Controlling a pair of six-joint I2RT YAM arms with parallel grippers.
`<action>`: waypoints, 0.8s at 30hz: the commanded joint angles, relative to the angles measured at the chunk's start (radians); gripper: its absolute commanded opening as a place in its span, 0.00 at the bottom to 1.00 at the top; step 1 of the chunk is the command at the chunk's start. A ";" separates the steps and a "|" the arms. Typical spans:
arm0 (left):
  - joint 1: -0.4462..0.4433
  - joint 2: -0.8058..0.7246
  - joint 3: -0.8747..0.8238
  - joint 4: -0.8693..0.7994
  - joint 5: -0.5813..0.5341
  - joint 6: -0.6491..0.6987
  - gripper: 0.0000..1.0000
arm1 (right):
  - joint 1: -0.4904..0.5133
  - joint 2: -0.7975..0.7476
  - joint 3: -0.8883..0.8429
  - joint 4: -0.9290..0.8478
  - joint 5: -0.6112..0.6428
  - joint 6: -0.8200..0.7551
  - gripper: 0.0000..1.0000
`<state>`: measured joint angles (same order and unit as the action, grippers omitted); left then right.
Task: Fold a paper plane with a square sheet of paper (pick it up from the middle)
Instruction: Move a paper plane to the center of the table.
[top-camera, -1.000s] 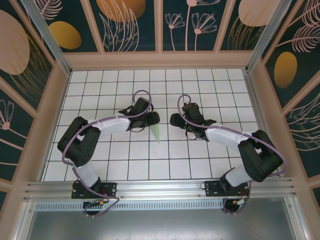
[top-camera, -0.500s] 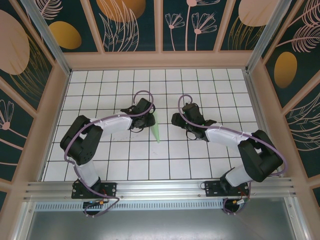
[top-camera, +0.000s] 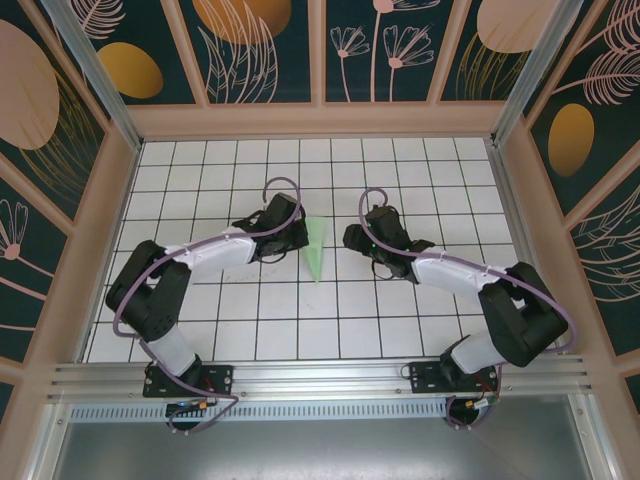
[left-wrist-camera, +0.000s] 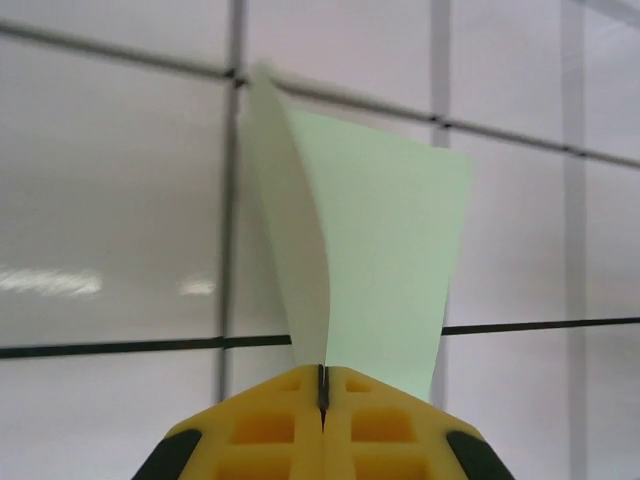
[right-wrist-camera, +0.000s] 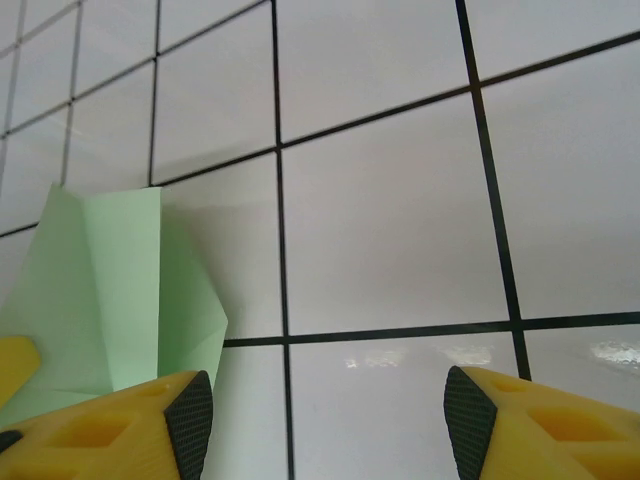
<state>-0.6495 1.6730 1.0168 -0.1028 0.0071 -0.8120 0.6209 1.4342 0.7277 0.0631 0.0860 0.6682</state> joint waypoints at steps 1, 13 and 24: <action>-0.006 -0.071 -0.016 0.173 0.110 0.019 0.00 | -0.021 -0.079 -0.021 0.056 0.002 0.046 0.65; 0.011 0.093 -0.038 0.451 0.341 -0.025 0.00 | -0.068 -0.174 -0.114 0.179 -0.170 0.097 0.58; 0.037 0.208 -0.117 0.581 0.376 -0.073 0.00 | -0.068 -0.074 -0.145 0.287 -0.310 0.145 0.40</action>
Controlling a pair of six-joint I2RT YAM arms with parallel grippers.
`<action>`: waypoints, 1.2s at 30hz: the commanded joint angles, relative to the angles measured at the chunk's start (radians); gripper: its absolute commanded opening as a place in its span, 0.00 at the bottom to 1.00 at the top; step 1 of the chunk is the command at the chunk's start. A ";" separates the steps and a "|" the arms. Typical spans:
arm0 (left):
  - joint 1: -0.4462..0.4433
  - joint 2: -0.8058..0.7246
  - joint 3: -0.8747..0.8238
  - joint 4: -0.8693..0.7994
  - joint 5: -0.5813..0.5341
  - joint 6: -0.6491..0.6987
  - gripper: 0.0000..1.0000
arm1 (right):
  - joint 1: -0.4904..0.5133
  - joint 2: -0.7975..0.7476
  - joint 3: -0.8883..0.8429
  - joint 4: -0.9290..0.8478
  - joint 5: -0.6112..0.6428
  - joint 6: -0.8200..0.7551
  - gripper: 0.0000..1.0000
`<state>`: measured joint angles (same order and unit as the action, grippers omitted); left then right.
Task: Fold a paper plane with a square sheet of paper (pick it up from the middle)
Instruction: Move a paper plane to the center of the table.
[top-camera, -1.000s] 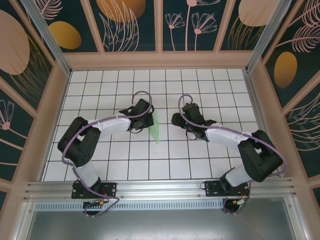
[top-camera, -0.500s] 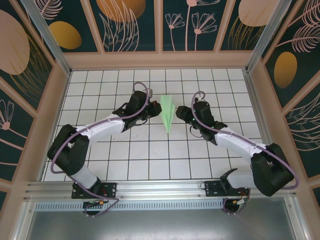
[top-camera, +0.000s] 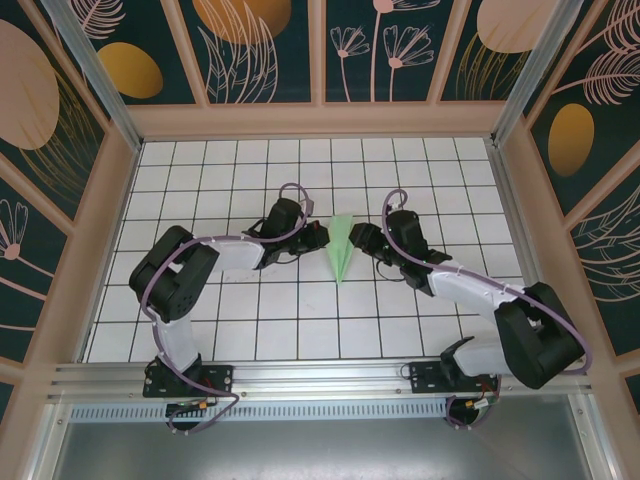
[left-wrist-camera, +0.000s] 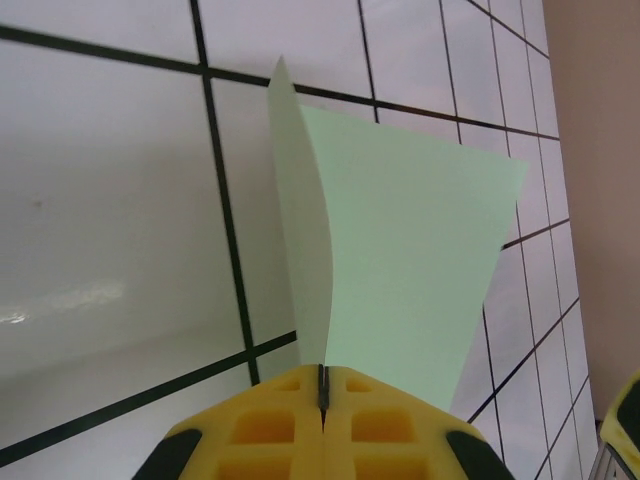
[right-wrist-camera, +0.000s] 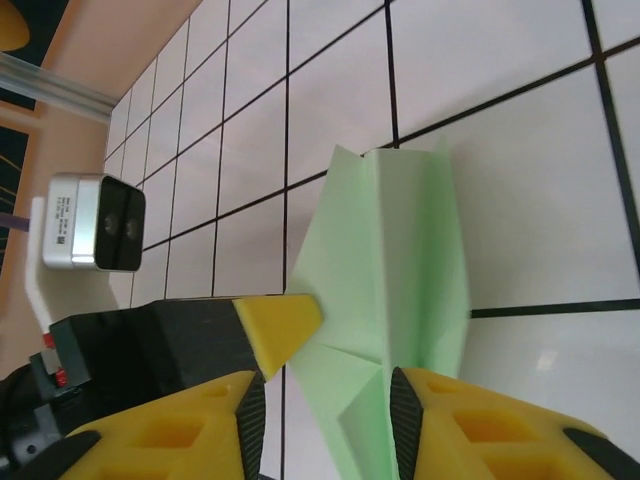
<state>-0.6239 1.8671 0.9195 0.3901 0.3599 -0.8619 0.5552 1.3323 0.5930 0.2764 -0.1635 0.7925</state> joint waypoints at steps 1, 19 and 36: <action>0.015 0.017 -0.027 0.095 0.025 -0.028 0.00 | -0.003 0.041 -0.008 0.081 -0.076 0.018 0.40; 0.036 0.031 -0.093 0.132 0.013 -0.026 0.00 | 0.068 0.287 0.120 0.017 -0.125 0.006 0.39; 0.058 0.056 -0.160 0.182 -0.025 -0.004 0.00 | 0.074 0.348 0.140 -0.014 -0.083 -0.009 0.46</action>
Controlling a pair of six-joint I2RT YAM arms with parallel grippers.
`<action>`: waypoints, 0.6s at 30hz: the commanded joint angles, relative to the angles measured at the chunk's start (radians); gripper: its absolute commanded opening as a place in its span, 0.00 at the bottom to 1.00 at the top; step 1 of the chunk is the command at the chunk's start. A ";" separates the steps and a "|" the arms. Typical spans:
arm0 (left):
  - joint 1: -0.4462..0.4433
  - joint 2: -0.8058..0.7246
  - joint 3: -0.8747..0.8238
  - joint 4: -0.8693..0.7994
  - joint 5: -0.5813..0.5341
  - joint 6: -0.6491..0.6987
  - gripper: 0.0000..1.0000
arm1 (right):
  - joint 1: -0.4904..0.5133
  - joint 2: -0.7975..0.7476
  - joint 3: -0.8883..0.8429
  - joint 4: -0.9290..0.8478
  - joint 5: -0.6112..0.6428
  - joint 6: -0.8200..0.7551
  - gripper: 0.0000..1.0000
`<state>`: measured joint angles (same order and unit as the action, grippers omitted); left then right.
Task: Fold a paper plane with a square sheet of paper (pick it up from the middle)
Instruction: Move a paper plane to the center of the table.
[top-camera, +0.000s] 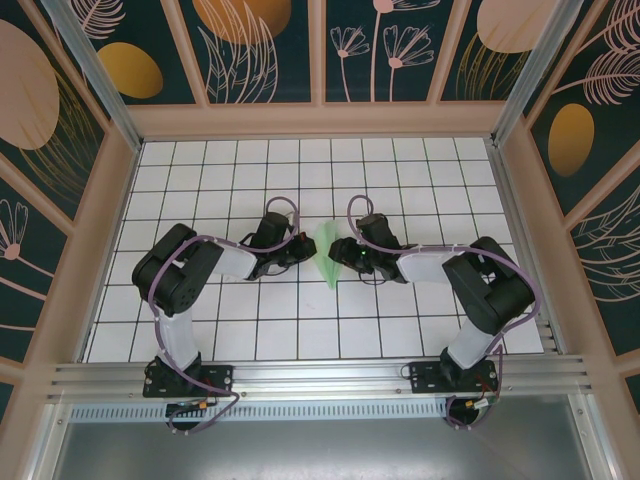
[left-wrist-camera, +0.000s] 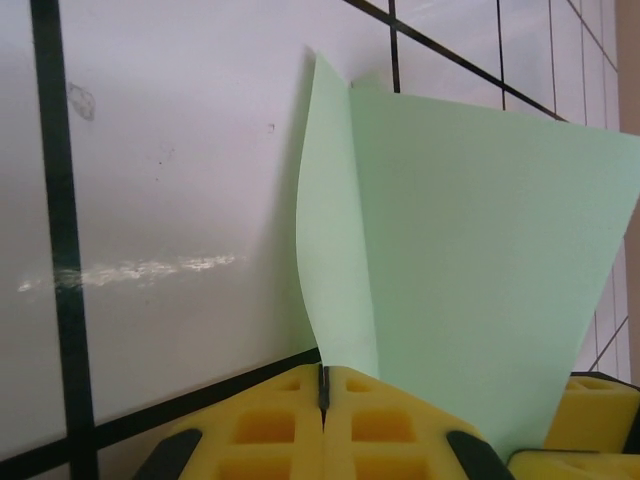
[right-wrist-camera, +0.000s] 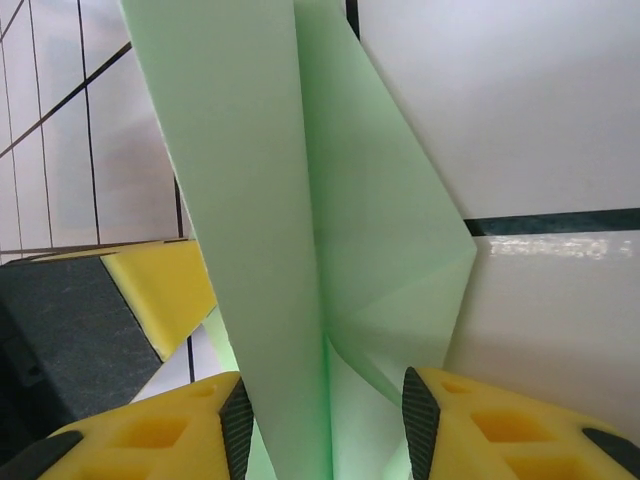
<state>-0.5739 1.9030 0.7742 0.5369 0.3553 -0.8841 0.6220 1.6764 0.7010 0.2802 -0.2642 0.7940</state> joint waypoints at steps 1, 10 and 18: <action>0.009 0.023 -0.016 0.036 -0.020 0.019 0.00 | 0.010 -0.002 0.035 -0.018 0.015 -0.013 0.46; 0.009 0.020 -0.019 0.056 0.004 0.010 0.00 | 0.085 -0.067 0.065 -0.131 0.118 -0.001 0.49; 0.010 0.021 -0.018 0.062 0.014 0.005 0.00 | 0.164 -0.091 0.068 -0.207 0.190 0.034 0.45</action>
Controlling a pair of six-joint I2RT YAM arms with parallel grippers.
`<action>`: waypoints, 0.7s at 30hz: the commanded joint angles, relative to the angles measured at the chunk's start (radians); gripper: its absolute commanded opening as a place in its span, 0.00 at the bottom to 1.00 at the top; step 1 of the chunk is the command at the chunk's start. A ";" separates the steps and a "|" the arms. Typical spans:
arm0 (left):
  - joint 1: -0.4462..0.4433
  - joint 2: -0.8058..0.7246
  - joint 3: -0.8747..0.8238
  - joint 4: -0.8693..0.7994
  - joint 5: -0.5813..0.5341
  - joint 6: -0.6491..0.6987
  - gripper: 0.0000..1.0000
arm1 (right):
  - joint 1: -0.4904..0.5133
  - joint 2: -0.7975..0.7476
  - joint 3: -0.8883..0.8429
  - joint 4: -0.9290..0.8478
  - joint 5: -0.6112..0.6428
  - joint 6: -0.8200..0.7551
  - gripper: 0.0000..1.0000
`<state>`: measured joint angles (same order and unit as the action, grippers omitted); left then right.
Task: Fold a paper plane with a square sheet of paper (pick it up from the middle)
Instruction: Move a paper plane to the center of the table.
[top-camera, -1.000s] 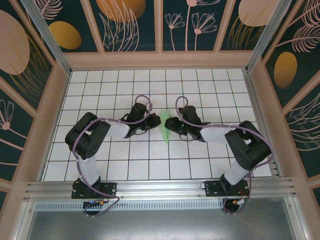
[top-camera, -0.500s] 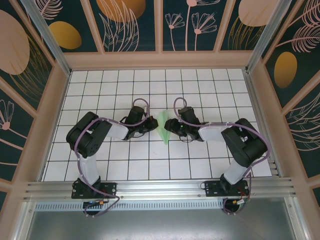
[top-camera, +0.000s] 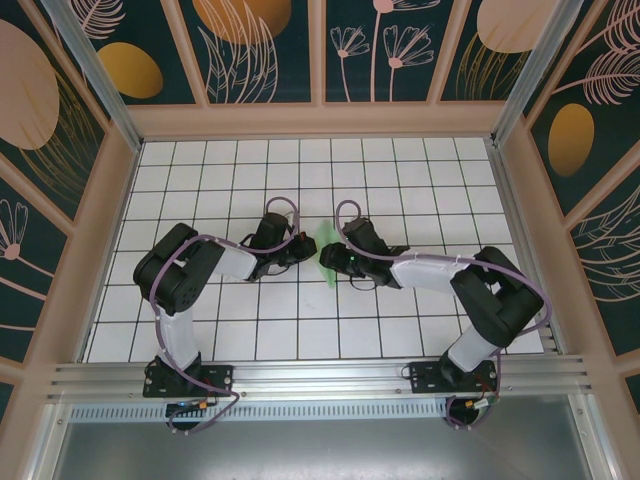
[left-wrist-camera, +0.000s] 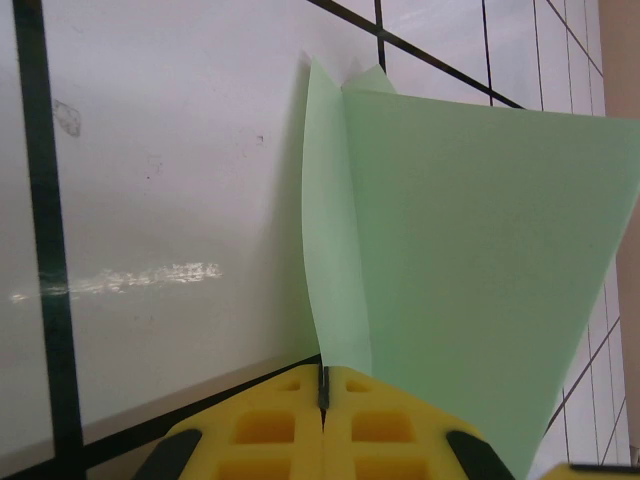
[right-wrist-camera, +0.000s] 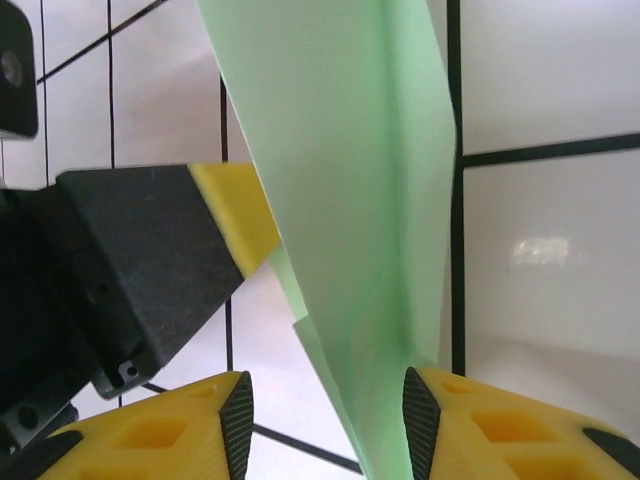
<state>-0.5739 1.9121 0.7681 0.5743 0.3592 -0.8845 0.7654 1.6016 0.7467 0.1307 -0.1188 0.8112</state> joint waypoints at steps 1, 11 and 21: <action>0.009 0.011 -0.012 0.024 0.011 0.005 0.00 | 0.026 -0.010 0.025 -0.064 0.049 0.020 0.44; 0.009 0.014 -0.011 0.025 0.018 0.003 0.00 | 0.051 0.064 0.086 -0.114 0.076 -0.003 0.39; 0.009 0.012 -0.011 0.023 0.021 0.002 0.00 | 0.074 0.136 0.178 -0.243 0.209 -0.009 0.41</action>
<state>-0.5739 1.9125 0.7681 0.5762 0.3622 -0.8845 0.8268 1.7119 0.8894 -0.0429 0.0235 0.8146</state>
